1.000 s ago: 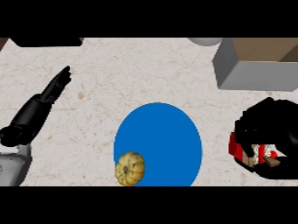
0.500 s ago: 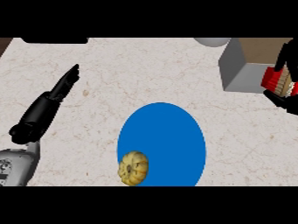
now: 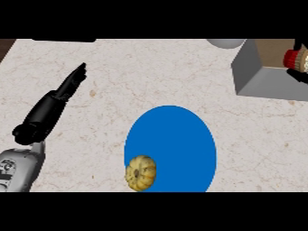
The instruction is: Pick the cupcake from the plate and place it in the cardboard box
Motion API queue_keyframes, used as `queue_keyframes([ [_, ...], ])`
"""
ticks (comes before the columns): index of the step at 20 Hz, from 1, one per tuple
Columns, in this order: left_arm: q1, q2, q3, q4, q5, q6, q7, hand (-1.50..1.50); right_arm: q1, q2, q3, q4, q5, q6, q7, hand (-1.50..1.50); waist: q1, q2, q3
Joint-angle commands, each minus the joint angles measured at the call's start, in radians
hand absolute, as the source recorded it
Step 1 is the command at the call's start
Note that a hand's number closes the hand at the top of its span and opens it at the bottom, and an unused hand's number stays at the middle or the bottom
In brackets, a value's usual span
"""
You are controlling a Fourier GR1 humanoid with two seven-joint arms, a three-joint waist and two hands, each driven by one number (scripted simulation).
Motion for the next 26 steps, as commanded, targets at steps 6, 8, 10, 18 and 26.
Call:
queue_keyframes([
  [6, -0.049, 0.01, 0.02, 0.062, 0.0, -0.031, -0.029, 0.0, -0.165, -0.055, 0.133, 0.397, 0.21, 0.118, -0.256, 1.5, 0.013, 0.008, 0.001],
  [8, 0.017, -0.009, 0.003, 0.024, -0.024, 0.0, -0.049, 0.0, -0.18, -0.033, 0.183, 0.45, 0.284, 0.092, -0.245, 1.5, 0.024, 0.005, 0.001],
  [10, -0.03, -0.049, -0.031, 0.028, -0.029, 0.003, -0.007, 0.0, -0.224, 0.017, 0.201, 0.537, 0.318, 0.092, -0.237, 1.5, 0.024, 0.008, 0.002],
  [18, -0.007, -0.024, -0.007, 0.013, -0.023, -0.012, -0.018, 0.0, -0.261, -0.007, 0.164, 0.66, 0.245, 0.165, -0.602, -1.5, 0.025, 0.01, 0.004],
  [26, 0.005, -0.025, 0.004, 0.023, -0.016, -0.01, -0.026, 0.0, -0.295, 0.123, -0.183, 0.832, -0.206, 0.42, -0.39, -1.5, 0.016, 0.009, 0.004],
])
